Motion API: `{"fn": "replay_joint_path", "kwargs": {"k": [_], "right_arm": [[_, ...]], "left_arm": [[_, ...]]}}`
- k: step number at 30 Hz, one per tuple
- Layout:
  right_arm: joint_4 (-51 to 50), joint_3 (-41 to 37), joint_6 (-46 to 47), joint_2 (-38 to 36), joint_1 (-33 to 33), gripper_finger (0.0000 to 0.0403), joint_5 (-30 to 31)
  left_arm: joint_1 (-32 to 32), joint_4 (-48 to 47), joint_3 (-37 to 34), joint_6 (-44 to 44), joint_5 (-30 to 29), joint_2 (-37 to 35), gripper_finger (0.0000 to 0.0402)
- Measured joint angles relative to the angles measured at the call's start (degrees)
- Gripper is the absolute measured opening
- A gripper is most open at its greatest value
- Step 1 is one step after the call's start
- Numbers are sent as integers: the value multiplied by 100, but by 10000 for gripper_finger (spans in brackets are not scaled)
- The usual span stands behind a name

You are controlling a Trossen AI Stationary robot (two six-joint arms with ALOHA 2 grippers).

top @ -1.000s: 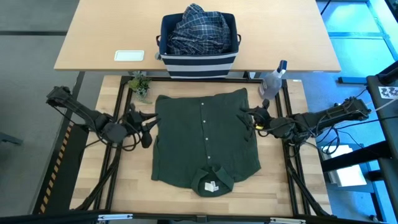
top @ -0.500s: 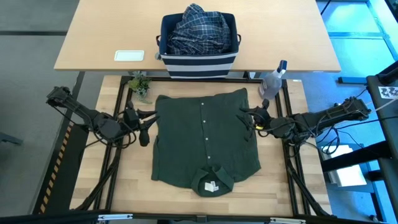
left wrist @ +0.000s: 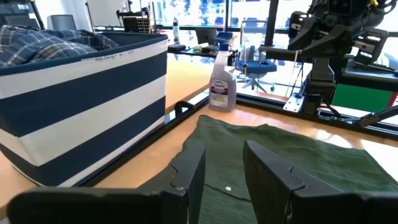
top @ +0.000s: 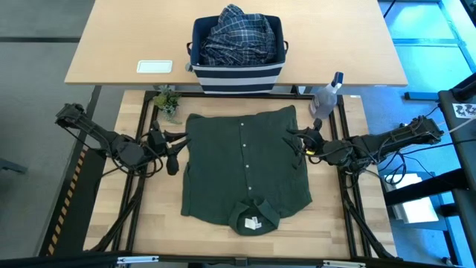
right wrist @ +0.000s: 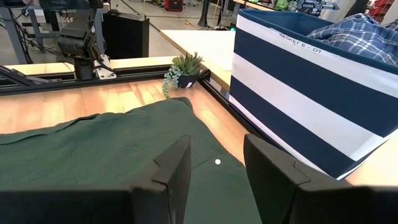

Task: Fold Laundry from Bin
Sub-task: Fold the green polo shirt

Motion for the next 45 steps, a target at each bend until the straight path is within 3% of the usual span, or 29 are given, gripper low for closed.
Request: {"fn": "replay_joint_path", "kwargs": {"k": [36,45], "right_arm": [[467,4,-195,0,0,147,-3],[624,4,-395,0,0,147,-2]], "left_arm": [[164,-1,0,-243,202,0,103],[162,-2,-2,491,153,0,103]]}}
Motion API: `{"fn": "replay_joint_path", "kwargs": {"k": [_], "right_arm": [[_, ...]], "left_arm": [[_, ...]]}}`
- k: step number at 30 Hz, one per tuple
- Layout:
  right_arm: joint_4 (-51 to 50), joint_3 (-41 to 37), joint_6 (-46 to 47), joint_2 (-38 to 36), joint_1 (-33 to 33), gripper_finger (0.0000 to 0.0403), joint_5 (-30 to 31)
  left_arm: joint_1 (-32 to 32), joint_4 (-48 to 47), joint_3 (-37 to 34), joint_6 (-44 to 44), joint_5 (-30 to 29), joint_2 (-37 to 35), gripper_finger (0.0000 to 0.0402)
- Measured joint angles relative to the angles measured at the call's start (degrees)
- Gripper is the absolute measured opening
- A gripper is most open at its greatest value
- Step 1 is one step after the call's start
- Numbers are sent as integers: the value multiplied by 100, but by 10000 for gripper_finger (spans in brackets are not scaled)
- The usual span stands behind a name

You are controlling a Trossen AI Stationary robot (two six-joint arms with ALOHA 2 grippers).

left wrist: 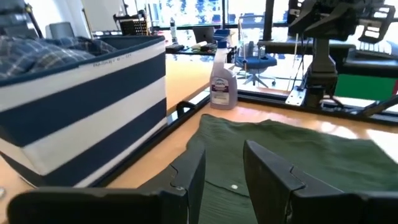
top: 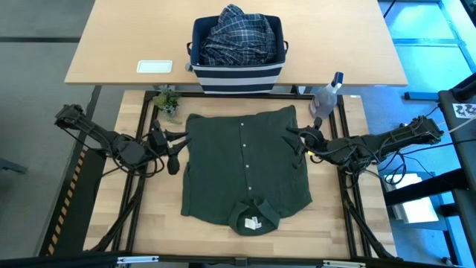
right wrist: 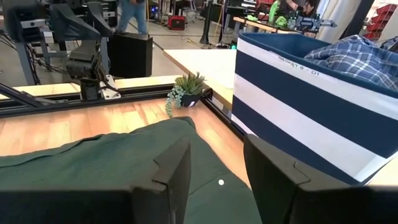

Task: Fold Laundry from Bin
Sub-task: Fold the green polo shirt

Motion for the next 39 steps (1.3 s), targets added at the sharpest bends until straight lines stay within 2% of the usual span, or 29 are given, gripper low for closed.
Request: {"fn": "replay_joint_path", "kwargs": {"k": [26,31,39], "right_arm": [[16,0,63,0,0,147,0],[22,0,63,0,0,147,1],[112,0,61,0,0,147,17]], "left_arm": [[-4,2,0,110,-3,0,103],[-4,2,0,-291,53,0,103],[-4,2,0,-346,148,0,103]]}}
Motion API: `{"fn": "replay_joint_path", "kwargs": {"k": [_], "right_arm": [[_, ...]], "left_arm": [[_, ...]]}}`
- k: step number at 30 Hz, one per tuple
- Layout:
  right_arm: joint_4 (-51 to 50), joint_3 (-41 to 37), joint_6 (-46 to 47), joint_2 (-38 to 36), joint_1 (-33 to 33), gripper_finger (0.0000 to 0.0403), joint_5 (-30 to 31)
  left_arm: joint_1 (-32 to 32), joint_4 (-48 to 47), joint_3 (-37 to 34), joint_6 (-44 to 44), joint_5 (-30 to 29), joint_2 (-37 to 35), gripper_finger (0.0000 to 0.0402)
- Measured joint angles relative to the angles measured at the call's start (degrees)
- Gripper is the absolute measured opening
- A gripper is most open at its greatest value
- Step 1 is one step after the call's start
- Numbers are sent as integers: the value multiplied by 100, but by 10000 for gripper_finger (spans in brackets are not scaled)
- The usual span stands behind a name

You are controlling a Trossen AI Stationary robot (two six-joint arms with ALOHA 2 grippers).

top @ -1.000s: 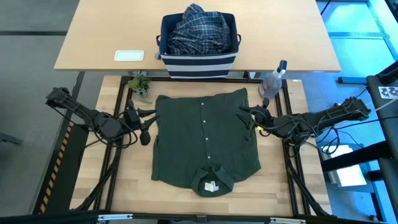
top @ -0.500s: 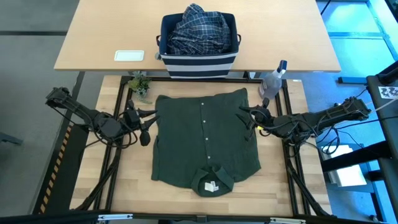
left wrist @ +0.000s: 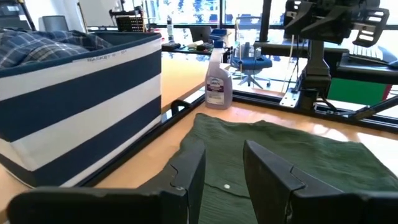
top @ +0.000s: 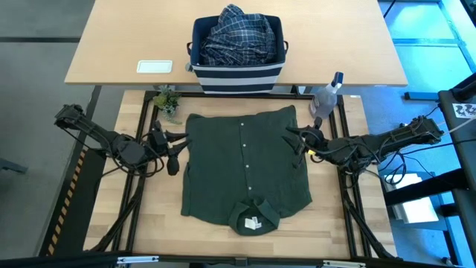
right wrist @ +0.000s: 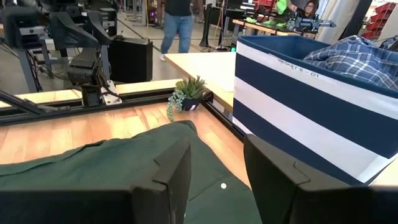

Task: Fold Laundry from Bin
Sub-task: Fold the green polo shirt

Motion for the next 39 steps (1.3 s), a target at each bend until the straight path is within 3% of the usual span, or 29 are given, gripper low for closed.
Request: {"fn": "replay_joint_path", "kwargs": {"k": [10,39], "right_arm": [[70,0,0,0,0,147,250],[248,0,-315,0,1,147,188]], "left_arm": [[-2,-1,0,1,448,0,103],[0,0,0,203,45,0,103]]}}
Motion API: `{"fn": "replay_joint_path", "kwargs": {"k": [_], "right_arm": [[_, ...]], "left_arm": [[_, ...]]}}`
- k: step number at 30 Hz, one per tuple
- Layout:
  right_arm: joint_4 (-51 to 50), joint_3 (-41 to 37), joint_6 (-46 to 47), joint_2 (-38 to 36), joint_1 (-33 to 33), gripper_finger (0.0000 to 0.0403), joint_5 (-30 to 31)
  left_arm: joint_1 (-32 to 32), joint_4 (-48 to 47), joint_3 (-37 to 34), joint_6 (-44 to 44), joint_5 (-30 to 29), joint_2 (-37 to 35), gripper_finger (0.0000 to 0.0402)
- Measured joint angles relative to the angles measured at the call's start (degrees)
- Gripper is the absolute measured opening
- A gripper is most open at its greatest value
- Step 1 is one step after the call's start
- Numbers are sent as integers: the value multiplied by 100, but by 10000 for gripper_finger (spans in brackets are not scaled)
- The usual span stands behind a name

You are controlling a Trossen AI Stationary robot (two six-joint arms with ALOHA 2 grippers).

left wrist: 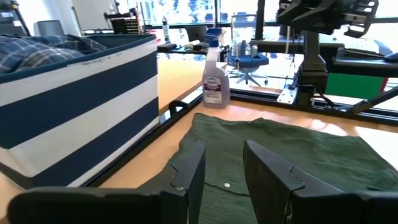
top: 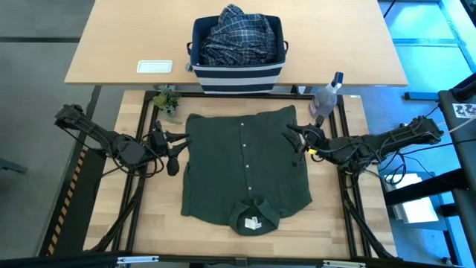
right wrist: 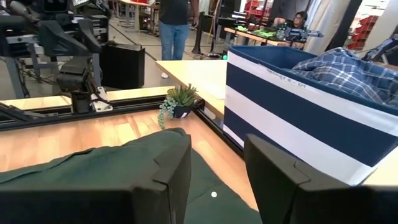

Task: Fold Laundry from Bin
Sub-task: Fold the green polo shirt

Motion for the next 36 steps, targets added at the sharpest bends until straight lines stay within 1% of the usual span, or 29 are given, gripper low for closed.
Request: {"fn": "replay_joint_path", "kwargs": {"k": [16,27,33,36], "right_arm": [[-2,0,-2,0,0,147,-20],[48,0,-144,2,1,147,-26],[55,0,-33,2,0,147,-294],[65,0,-22,2,0,147,-305]], "left_arm": [[0,-24,0,15,-187,0,103],[0,-22,0,0,100,0,103],[0,-22,0,0,105,0,103],[0,-22,0,0,107,0,103]]}}
